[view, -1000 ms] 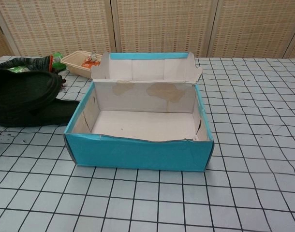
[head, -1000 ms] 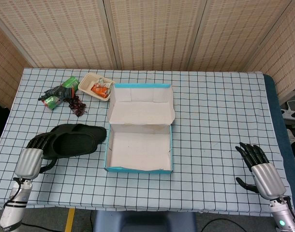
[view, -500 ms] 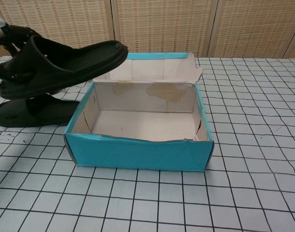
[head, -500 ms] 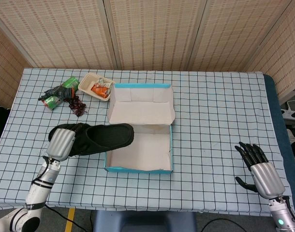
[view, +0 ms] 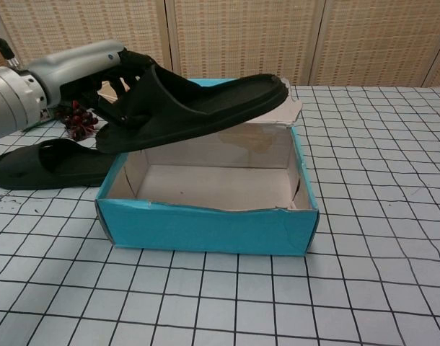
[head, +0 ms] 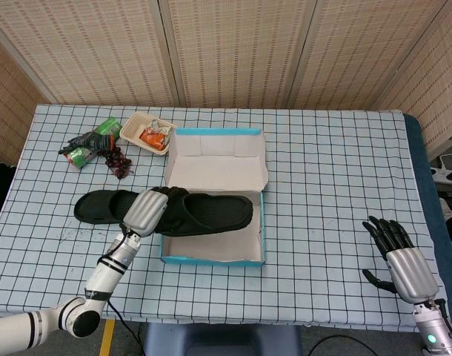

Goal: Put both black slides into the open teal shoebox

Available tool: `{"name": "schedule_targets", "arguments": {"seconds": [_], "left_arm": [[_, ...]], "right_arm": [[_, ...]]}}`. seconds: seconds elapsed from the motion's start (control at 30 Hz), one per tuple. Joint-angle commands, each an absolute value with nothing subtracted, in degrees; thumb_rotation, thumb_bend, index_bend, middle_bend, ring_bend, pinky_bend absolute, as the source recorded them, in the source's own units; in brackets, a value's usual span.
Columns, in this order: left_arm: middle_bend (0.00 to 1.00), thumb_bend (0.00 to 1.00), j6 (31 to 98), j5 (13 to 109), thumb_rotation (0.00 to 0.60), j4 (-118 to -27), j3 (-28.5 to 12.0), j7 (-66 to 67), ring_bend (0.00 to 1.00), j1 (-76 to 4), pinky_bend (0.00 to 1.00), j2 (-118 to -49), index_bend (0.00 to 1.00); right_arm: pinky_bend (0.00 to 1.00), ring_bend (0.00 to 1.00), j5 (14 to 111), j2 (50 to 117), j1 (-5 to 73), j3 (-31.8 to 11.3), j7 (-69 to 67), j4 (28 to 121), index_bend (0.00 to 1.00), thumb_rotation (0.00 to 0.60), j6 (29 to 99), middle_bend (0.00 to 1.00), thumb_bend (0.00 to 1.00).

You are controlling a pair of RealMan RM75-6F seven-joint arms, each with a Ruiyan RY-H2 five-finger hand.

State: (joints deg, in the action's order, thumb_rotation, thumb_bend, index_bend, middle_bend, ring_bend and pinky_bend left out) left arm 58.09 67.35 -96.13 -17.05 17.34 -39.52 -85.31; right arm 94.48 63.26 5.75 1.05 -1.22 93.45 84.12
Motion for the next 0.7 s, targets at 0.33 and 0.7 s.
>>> {"name": "schedule_targets", "arguments": {"seconds": [0.33, 0.7], "left_arm": [[0.91, 0.76, 55.49, 61.36, 0.600, -87.13, -16.75, 21.75, 0.81, -45.50, 0.69, -92.79, 0.81], [0.92, 0.76, 53.54, 60.03, 0.600, -80.50, -15.37, 19.07, 0.82, -47.27, 0.69, -96.63, 0.81]], "right_arm": [[0.00, 0.00, 94.25, 62.78, 5.87, 1.11, -2.15, 93.58, 0.00, 0.600, 83.80, 0.00, 0.12], [0.00, 0.00, 93.89, 62.56, 6.15, 1.21, -2.64, 93.66, 0.00, 0.600, 82.98, 0.00, 0.12]]}}
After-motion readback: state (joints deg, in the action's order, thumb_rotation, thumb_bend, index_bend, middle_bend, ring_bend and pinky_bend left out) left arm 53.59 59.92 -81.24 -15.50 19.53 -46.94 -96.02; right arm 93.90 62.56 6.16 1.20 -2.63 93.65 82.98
